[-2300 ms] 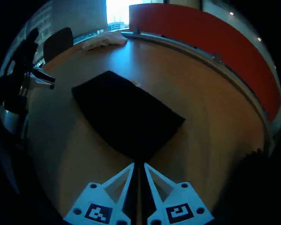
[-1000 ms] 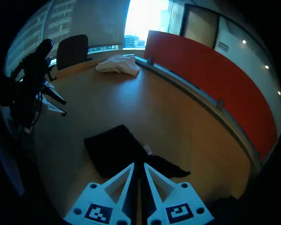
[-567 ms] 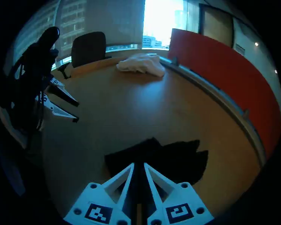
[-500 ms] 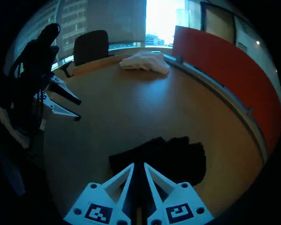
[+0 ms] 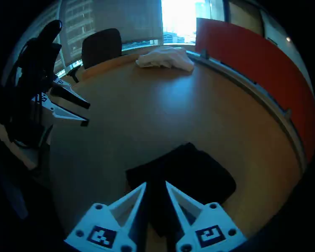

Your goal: Fold towel

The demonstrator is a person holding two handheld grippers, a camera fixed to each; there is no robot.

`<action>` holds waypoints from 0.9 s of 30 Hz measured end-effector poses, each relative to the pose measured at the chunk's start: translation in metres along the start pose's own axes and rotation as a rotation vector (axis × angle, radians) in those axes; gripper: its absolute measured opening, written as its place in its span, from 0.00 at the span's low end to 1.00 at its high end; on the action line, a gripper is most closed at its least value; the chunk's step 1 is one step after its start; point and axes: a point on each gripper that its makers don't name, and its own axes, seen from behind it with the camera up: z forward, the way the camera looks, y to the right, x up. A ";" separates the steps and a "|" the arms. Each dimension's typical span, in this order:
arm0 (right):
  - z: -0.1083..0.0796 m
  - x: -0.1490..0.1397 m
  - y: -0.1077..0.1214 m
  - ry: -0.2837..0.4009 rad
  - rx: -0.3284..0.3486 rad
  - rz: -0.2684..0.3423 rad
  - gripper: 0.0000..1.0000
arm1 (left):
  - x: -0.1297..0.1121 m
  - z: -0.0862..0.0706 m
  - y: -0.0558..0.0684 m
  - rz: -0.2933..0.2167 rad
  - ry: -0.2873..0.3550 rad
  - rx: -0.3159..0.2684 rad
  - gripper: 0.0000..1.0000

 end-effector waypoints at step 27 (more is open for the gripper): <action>-0.026 -0.090 0.015 -0.091 -0.105 0.128 0.76 | -0.002 -0.004 0.006 0.010 -0.001 -0.005 0.93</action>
